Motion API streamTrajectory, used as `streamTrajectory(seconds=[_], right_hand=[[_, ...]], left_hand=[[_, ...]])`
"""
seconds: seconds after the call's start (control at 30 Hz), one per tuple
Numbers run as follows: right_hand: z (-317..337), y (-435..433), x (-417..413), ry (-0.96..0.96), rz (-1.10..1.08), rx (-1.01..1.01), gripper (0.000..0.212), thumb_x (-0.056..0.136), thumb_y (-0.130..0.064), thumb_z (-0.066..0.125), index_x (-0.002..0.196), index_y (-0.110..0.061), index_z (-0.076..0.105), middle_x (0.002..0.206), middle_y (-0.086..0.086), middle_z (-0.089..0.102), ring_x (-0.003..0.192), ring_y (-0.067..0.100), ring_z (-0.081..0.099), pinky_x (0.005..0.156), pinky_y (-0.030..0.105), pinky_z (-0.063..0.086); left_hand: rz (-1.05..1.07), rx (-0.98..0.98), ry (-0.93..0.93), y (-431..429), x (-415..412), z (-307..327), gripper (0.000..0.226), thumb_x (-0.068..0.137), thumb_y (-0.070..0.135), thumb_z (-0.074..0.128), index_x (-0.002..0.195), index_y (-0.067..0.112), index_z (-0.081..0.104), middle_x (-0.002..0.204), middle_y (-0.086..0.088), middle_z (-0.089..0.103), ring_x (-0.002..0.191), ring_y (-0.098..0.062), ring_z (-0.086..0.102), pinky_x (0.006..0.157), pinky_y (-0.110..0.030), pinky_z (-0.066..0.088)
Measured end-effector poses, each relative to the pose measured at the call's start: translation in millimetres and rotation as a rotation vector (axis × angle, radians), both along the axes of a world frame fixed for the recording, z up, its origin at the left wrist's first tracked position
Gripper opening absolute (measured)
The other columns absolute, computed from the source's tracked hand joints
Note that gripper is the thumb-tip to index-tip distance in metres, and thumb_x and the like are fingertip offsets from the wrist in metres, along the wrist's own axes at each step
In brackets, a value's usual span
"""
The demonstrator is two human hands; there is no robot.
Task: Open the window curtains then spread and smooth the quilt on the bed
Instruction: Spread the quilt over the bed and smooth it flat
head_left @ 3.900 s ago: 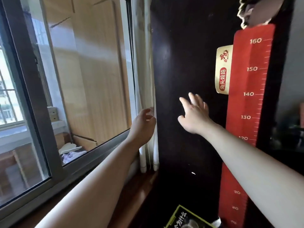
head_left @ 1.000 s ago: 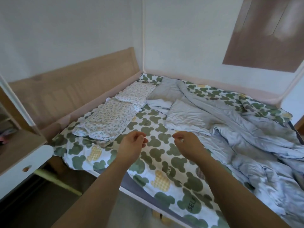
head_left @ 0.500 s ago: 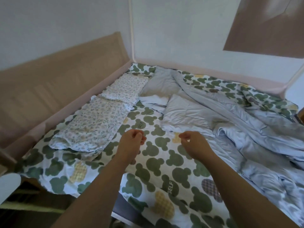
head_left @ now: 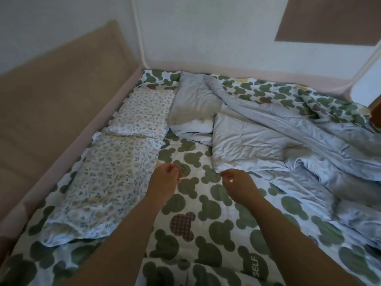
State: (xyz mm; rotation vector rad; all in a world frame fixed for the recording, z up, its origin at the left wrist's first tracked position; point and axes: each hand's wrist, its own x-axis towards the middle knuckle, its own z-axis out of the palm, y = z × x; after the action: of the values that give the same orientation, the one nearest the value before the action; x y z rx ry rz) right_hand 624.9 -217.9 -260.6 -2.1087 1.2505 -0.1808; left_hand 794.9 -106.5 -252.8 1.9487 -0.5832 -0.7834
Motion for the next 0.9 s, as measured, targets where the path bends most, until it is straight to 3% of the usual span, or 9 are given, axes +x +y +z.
streamTrajectory(seconds=[0.13,0.37,0.5,0.6,0.73,0.9], right_hand=[[-23.2,-12.8,37.8,0.018,-0.049,0.028,0.032,0.092,-0.011,0.048,0.118,-0.014,0.066,0.119,0.005,0.066,0.109,0.019,0.061,0.092,0.025,0.043],[-85.6,-41.8,77.4,0.102,-0.064,0.068,0.033,0.094,-0.015,0.045,0.120,-0.019,0.065,0.123,0.003,0.065,0.111,0.019,0.060,0.097,0.027,0.043],[-130.6,-64.5,89.0,0.103,-0.089,0.091,0.033,0.094,-0.012,0.044,0.120,-0.019,0.064,0.124,0.004,0.064,0.112,0.019,0.059,0.092,0.022,0.042],[-164.1,-87.3,96.0,0.128,-0.095,0.070,0.035,0.094,-0.013,0.043,0.124,-0.018,0.061,0.123,0.006,0.064,0.112,0.021,0.059,0.093,0.027,0.044],[-215.3,-124.1,102.5,0.129,-0.129,0.032,0.034,0.095,-0.014,0.042,0.122,-0.017,0.061,0.122,0.007,0.064,0.112,0.024,0.059,0.095,0.033,0.046],[-287.4,-171.7,101.6,0.209,-0.120,-0.022,0.036,0.093,-0.012,0.045,0.127,-0.019,0.055,0.127,0.008,0.057,0.117,0.027,0.053,0.098,0.038,0.043]], left_hand=[[-0.062,0.027,-0.023,-19.9,45.5,-20.3,0.023,0.094,0.014,0.045,0.083,0.020,0.064,0.089,-0.004,0.071,0.085,-0.018,0.067,0.087,-0.039,0.053],[-0.095,0.052,0.020,-63.9,86.7,-77.2,0.023,0.094,0.010,0.044,0.085,0.019,0.062,0.088,-0.004,0.071,0.085,-0.021,0.067,0.080,-0.034,0.051],[-0.121,0.079,0.015,-91.6,102.3,-119.6,0.022,0.094,0.012,0.045,0.083,0.021,0.061,0.086,-0.001,0.071,0.084,-0.019,0.067,0.079,-0.033,0.052],[-0.113,0.084,0.044,-115.8,109.8,-152.0,0.022,0.094,0.011,0.045,0.081,0.020,0.060,0.088,-0.005,0.070,0.082,-0.019,0.065,0.073,-0.029,0.051],[-0.104,0.104,0.090,-150.3,113.5,-206.7,0.020,0.092,0.012,0.047,0.082,0.017,0.063,0.087,-0.008,0.069,0.084,-0.024,0.065,0.088,-0.046,0.053],[-0.176,0.221,-0.123,-194.7,109.7,-286.3,0.021,0.097,0.017,0.046,0.099,0.005,0.064,0.103,-0.011,0.064,0.091,-0.023,0.059,0.076,-0.030,0.045]])
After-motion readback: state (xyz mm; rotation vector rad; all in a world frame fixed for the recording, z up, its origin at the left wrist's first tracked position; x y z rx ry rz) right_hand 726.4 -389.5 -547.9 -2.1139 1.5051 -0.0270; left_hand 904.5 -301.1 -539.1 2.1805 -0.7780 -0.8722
